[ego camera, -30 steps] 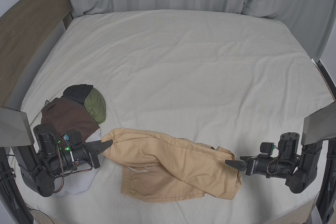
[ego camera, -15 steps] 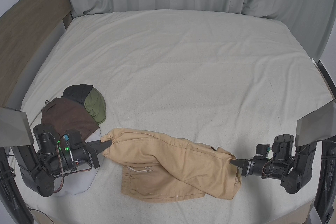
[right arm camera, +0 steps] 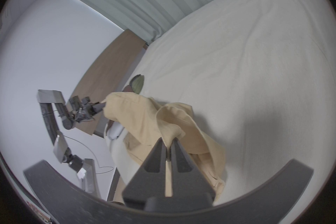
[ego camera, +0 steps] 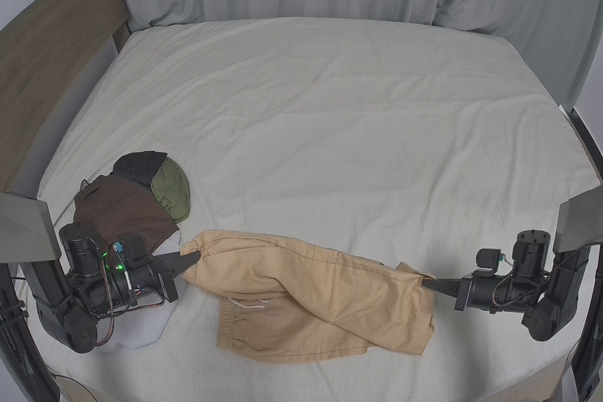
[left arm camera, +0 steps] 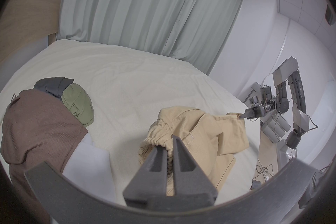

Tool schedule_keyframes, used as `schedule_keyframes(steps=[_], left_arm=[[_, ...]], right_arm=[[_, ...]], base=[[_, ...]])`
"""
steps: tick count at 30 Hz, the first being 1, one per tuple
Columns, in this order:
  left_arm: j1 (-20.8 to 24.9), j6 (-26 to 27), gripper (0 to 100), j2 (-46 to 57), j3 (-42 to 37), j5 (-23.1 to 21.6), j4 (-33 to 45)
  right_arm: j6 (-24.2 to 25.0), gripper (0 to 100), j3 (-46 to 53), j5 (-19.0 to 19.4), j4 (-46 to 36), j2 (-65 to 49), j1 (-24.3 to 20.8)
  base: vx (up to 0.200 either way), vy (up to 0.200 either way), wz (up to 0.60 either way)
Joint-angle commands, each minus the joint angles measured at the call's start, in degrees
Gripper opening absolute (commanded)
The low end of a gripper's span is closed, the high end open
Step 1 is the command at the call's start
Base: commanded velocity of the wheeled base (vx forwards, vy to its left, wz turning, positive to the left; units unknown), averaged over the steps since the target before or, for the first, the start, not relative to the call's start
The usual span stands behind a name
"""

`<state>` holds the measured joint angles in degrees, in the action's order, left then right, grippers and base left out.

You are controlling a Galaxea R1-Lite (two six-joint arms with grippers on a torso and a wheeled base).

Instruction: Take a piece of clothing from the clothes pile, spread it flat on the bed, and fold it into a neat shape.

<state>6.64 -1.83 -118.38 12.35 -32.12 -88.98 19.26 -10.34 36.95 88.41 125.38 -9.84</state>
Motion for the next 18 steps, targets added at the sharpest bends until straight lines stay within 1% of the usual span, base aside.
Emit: schedule_keyframes(steps=[1,2,3,6,9,12,13,18], left_arm=[[-0.05,-0.02,0,-0.18,-0.13,-0.05,-0.23],[-0.05,-0.02,0,-0.18,-0.13,-0.05,-0.23],[-0.05,-0.02,0,-0.18,-0.22,-0.05,-0.14],[-0.05,-0.02,0,-0.18,-0.22,-0.05,-0.23],[-0.05,-0.02,0,-0.18,-0.22,-0.05,-0.23],[-0.05,-0.02,0,-0.27,-0.22,-0.05,-0.23],[-0.05,-0.02,0,-0.36,-0.22,-0.05,-0.23],[-0.05,-0.02,0,-0.27,-0.22,-0.05,-0.23]], right_arm=[[0.25,0,1.81,4.18,0.01,-6.46,3.33],[0.25,0,1.81,4.36,-0.08,-6.55,3.42],[0.87,0,2.08,6.29,-0.08,-7.78,4.04],[2.36,0,2.95,9.72,0.01,-9.36,4.04],[2.8,0,3.13,12.71,0.01,-11.65,4.21],[2.98,0,3.04,13.85,0.01,-12.88,4.3],[3.85,0,2.87,14.29,0.01,-13.76,4.48],[6.67,0,1.37,13.94,0.01,-13.5,5.97]], base=[[0.0,0.0,0.0],[0.0,0.0,0.0],[0.0,0.0,0.0],[0.0,0.0,0.0],[0.0,0.0,0.0],[0.0,0.0,0.0],[0.0,0.0,0.0],[0.0,0.0,0.0]])
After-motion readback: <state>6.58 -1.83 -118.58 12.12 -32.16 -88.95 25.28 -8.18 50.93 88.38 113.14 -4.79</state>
